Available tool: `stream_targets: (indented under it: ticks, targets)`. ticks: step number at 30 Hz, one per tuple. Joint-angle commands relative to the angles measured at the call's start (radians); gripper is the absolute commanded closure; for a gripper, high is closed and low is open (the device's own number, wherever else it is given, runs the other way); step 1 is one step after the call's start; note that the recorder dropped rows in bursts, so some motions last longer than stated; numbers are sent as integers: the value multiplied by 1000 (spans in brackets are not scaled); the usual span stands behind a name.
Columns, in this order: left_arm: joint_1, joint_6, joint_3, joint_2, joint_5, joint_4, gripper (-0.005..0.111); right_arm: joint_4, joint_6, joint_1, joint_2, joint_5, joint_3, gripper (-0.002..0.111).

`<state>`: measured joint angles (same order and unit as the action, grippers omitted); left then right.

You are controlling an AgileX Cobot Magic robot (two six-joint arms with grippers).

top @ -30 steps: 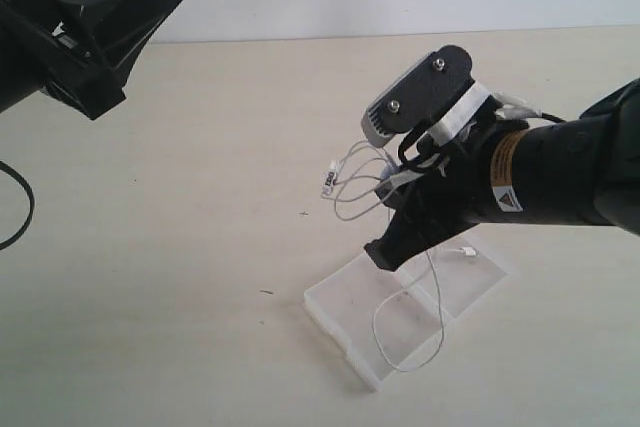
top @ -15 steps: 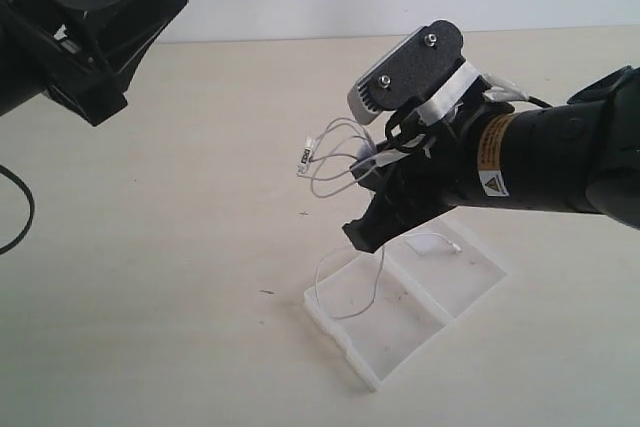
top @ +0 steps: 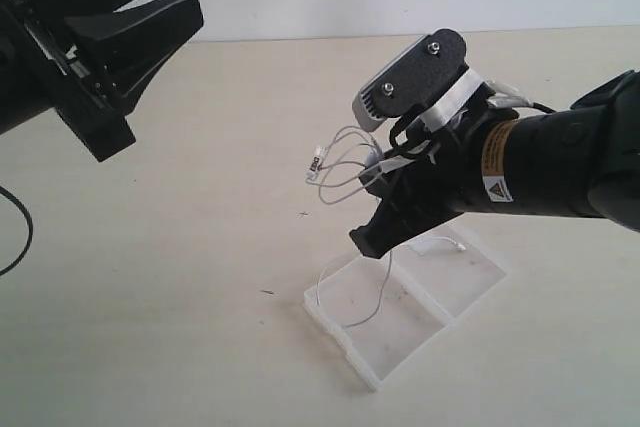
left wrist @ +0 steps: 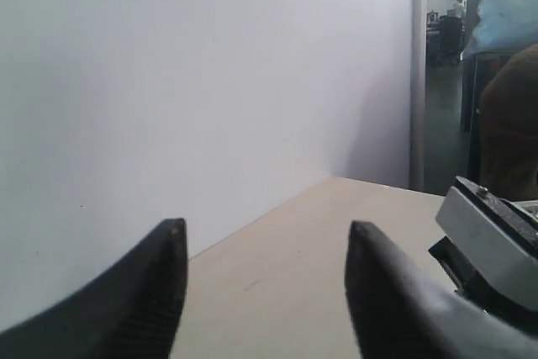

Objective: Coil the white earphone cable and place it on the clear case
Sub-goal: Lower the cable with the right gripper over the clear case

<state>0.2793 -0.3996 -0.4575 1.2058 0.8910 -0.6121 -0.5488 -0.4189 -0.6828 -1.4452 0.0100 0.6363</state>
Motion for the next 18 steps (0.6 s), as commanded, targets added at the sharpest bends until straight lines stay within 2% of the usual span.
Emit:
stream_targets:
  ticks: [1, 3, 5, 10, 18]
  targets:
    - [-2, -7, 4, -11, 17, -6, 78, 3, -24, -1, -4, -1, 0, 108]
    - [-2, -5, 4, -13, 17, -6, 95, -10, -24, -1, -4, 28, 0, 108]
    - [-2, -2, 4, -13, 17, -6, 106, -28, -24, -1, -4, 56, 0, 108]
    - [-2, -2, 4, -13, 17, -6, 106, -36, -24, -1, -4, 179, 35, 108]
    - [-2, -35, 17, -13, -25, -44, 106, -36, -61, -1, -4, 93, 35, 108]
